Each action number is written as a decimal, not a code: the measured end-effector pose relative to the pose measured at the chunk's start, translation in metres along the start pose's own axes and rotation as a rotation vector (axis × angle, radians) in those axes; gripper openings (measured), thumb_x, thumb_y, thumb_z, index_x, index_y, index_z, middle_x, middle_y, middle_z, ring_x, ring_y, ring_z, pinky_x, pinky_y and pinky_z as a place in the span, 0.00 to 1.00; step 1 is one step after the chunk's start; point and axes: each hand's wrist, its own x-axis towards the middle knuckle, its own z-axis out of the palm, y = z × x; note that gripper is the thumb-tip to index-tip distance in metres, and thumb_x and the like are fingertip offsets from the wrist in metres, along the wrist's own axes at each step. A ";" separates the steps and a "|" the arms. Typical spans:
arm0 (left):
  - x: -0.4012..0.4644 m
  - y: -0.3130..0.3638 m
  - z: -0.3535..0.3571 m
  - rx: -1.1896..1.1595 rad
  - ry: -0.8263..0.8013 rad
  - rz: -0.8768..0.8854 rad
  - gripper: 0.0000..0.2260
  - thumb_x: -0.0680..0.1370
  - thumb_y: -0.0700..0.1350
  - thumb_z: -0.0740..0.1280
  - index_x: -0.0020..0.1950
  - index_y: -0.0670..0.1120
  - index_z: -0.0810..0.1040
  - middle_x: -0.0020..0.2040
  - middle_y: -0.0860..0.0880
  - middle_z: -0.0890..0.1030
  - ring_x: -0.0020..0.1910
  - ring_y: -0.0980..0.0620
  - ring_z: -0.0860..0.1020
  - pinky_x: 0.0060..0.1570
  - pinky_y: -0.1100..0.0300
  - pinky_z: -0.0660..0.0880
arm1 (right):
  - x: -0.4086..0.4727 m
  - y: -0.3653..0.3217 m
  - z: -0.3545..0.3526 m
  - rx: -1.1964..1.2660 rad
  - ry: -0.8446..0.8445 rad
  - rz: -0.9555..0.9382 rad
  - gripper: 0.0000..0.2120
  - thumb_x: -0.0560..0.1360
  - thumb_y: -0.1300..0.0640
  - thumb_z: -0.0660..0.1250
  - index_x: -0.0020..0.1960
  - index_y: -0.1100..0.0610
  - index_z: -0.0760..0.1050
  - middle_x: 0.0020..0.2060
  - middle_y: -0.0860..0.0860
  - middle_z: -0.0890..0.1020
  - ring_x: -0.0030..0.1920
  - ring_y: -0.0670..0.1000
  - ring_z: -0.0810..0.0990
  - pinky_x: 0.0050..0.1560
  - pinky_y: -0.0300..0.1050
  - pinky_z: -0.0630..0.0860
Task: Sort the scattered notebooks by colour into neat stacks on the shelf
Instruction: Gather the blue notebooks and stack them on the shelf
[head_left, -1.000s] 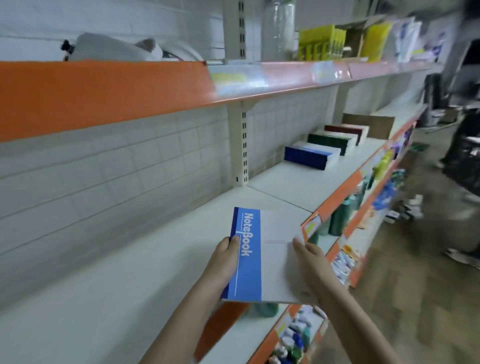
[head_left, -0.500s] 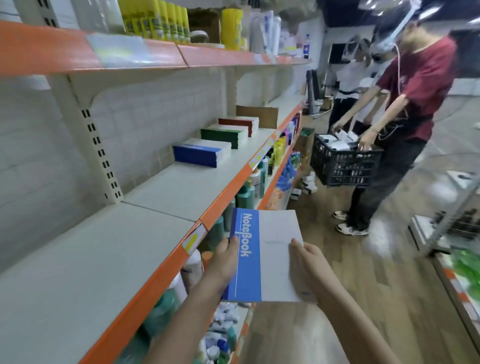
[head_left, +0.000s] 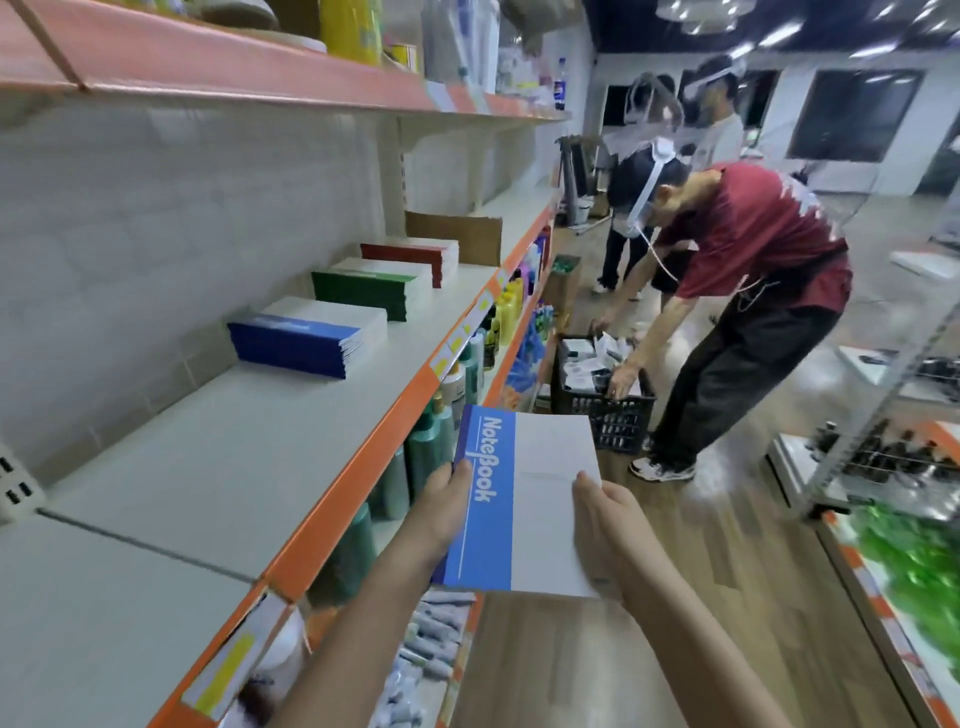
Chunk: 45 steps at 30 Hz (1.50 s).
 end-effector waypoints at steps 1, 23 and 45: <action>0.016 0.007 0.002 -0.003 0.002 0.007 0.12 0.83 0.50 0.53 0.48 0.48 0.74 0.47 0.45 0.82 0.46 0.47 0.81 0.47 0.56 0.77 | 0.017 -0.003 0.000 0.010 0.011 -0.001 0.18 0.81 0.55 0.56 0.44 0.65 0.77 0.43 0.61 0.83 0.43 0.57 0.79 0.45 0.48 0.72; 0.297 0.089 0.003 -0.033 0.310 -0.013 0.16 0.83 0.51 0.54 0.57 0.39 0.72 0.46 0.44 0.81 0.41 0.48 0.80 0.41 0.56 0.76 | 0.337 -0.094 0.041 -0.092 -0.265 -0.052 0.15 0.81 0.49 0.57 0.45 0.56 0.77 0.38 0.49 0.82 0.37 0.47 0.81 0.35 0.38 0.76; 0.297 0.101 -0.043 -0.293 1.268 0.002 0.10 0.82 0.52 0.57 0.44 0.53 0.72 0.37 0.56 0.81 0.37 0.56 0.81 0.35 0.62 0.77 | 0.423 -0.159 0.197 -0.232 -1.162 -0.206 0.14 0.81 0.51 0.57 0.46 0.56 0.78 0.37 0.48 0.84 0.35 0.44 0.83 0.33 0.34 0.76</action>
